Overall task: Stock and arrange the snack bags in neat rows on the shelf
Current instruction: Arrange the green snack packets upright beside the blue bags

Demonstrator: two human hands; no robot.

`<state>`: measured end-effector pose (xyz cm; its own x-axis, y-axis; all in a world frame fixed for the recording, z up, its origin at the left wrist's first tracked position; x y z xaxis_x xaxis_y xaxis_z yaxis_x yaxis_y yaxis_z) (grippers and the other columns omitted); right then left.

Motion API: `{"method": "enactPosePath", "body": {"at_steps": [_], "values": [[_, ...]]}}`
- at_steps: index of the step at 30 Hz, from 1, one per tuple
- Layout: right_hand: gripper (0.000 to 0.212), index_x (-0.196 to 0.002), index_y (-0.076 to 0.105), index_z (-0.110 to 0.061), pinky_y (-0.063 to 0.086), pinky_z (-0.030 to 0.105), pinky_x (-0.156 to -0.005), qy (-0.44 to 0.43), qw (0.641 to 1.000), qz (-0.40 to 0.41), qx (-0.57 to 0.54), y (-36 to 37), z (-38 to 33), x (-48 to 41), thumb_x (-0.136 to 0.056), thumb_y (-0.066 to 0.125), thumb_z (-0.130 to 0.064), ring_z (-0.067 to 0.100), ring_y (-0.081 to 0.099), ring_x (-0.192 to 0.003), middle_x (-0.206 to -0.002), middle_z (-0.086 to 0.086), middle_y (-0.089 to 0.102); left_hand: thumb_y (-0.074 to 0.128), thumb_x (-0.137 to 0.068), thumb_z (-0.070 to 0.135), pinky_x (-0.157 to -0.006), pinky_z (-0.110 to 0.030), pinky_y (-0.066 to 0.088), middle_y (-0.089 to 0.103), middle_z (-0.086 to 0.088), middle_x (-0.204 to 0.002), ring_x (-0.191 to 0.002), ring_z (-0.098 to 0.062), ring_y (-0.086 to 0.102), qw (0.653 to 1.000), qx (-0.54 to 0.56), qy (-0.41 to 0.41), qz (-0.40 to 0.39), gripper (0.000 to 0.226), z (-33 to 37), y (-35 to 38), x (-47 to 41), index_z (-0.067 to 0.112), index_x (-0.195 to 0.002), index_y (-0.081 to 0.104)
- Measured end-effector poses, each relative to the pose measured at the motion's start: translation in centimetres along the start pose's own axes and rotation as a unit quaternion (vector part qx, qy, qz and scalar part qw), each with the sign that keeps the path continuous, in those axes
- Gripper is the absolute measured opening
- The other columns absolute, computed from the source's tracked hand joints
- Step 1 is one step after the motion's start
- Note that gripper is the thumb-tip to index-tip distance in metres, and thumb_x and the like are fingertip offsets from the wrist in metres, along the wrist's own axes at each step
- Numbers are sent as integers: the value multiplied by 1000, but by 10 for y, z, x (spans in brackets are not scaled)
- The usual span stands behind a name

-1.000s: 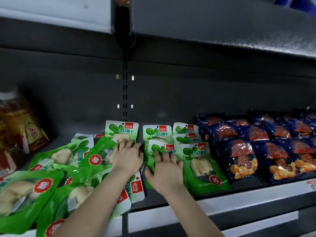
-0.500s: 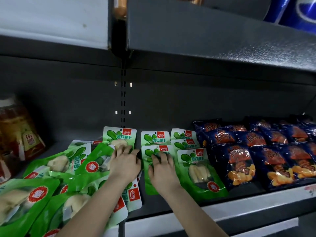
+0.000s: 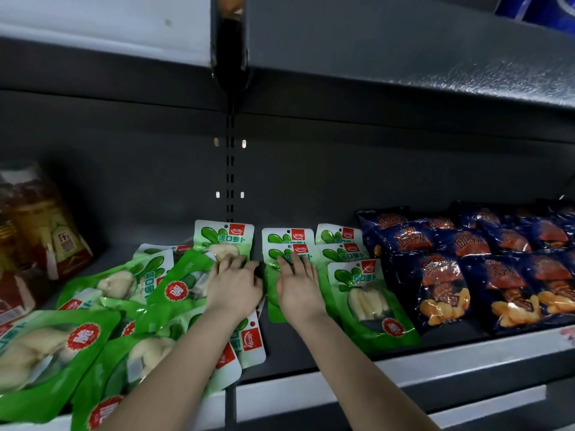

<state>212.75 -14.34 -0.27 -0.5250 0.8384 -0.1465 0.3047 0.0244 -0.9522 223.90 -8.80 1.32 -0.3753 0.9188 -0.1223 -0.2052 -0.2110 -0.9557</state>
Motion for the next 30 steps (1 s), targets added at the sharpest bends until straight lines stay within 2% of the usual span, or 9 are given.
{"method": "enactPosePath", "body": {"at_steps": [10, 13, 16, 18, 20, 23, 27, 30], "values": [[53, -152, 17, -12, -5, 41, -118, 4, 1000, -9, -2, -3, -2, 1, -100, 30, -12, 33, 3, -147, -159, 16, 9, 38, -92, 29, -115, -40, 12, 32, -2, -152, -142, -23, 17, 1000, 1, -5, -3, 49, -2, 2, -3, 28, -141, 39], [52, -150, 21, -9, -4, 42, -118, -2, 1000, 12, -16, -6, -4, 0, -99, 32, -9, 32, 8, -146, -157, 16, 16, 39, -92, 28, -115, -40, 14, 34, -1, -150, -141, -24, 20, 1000, 10, -5, 7, 47, 0, 0, -3, 29, -139, 41], [49, -146, 31, -5, -3, 42, -118, -21, 997, 49, -48, -15, -10, 0, -97, 36, -7, 32, 15, -145, -154, 19, 25, 43, -91, 18, -112, -36, 25, 43, -5, -144, -135, -26, 32, 993, 119, -19, 18, 45, -5, -7, -10, 23, -136, 47], [49, -146, 33, -5, -1, 40, -118, -34, 997, 54, -48, -22, -19, -2, -97, 36, -7, 31, 17, -145, -153, 19, 25, 44, -90, 10, -106, -30, 34, 50, -9, -138, -128, -27, 43, 974, 222, -37, 18, 42, -13, -17, -13, 17, -132, 52], [48, -147, 32, -10, 5, 38, -119, -43, 997, 48, -48, -29, -30, -7, -98, 34, -10, 28, 15, -145, -155, 14, 23, 43, -91, 6, -101, -25, 36, 53, -9, -135, -123, -26, 49, 963, 263, -52, 27, 41, -24, -31, -12, 15, -129, 54], [46, -146, 35, -12, 18, 39, -118, -67, 993, 46, -89, -34, -58, -14, -100, 33, -14, 28, 16, -144, -156, 10, 21, 43, -91, 7, -96, -23, 37, 52, -8, -136, -119, -28, 52, 965, 245, -78, 55, 42, -47, -52, -4, 16, -131, 53], [44, -143, 40, -12, 16, 40, -118, -110, 989, 8, -96, -20, -102, -14, -100, 36, -20, 31, 21, -142, -156, 11, 21, 44, -90, 7, -99, -27, 37, 56, -9, -133, -121, -28, 51, 968, 207, -114, 84, 42, -82, -70, 14, 18, -129, 54], [48, -146, 34, -15, 12, 44, -118, -140, 987, -40, -74, -3, -129, -7, -101, 35, -30, 32, 16, -143, -157, 9, 18, 45, -90, 11, -97, -29, 41, 56, -8, -132, -118, -29, 53, 965, 188, -156, 98, 41, -107, -75, 31, 21, -128, 56]]}}
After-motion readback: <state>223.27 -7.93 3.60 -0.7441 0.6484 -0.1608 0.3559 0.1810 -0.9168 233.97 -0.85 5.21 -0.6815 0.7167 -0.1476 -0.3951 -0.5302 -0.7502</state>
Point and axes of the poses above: each hand's wrist, its own x-axis away from the middle knuckle, its own y-axis out of the palm, z = x × y, the point moved 4 cm from there along -x, towards the middle knuckle
